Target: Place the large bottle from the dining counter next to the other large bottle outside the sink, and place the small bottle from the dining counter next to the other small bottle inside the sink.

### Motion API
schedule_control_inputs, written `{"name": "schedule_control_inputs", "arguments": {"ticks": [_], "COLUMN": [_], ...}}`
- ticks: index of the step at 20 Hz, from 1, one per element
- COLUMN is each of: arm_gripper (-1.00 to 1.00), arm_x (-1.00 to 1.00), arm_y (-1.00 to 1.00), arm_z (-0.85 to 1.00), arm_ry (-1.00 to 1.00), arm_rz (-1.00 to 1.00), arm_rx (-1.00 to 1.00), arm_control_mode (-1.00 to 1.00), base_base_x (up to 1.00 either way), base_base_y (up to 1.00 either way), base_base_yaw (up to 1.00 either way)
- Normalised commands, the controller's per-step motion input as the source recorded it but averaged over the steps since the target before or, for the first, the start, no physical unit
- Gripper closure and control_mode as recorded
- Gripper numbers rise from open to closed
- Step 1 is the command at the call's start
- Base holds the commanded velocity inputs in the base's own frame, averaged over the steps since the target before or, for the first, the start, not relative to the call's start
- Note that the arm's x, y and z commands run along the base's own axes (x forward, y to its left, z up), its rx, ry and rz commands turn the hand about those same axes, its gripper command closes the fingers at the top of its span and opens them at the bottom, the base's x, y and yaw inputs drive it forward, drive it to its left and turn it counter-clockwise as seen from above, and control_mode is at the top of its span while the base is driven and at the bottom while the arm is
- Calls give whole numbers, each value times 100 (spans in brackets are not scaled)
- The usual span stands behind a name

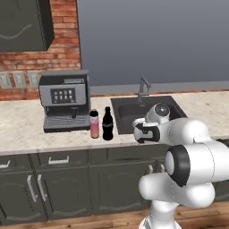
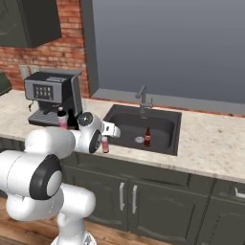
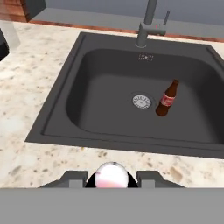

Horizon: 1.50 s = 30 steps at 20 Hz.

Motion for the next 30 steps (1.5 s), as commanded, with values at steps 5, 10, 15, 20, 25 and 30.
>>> {"name": "schedule_control_inputs", "arguments": {"ticks": [5, 10, 15, 20, 25, 30], "arm_gripper": [100, 100, 100, 100, 100, 100], "arm_x": [0, 0, 0, 0, 0, 0], "arm_y": [0, 0, 0, 0, 0, 0], "arm_z": [0, 0, 0, 0, 0, 0], "arm_ry": [0, 0, 0, 0, 0, 0], "arm_rz": [0, 0, 0, 0, 0, 0], "arm_rx": [0, 0, 0, 0, 0, 0], "arm_control_mode": [100, 100, 100, 100, 100, 100], "base_base_x": [30, 34, 45, 34, 7, 2], "base_base_y": [-44, -37, -11, 0, 0, 0], "base_base_yaw": [0, 0, 0, 0, 0, 0]}}
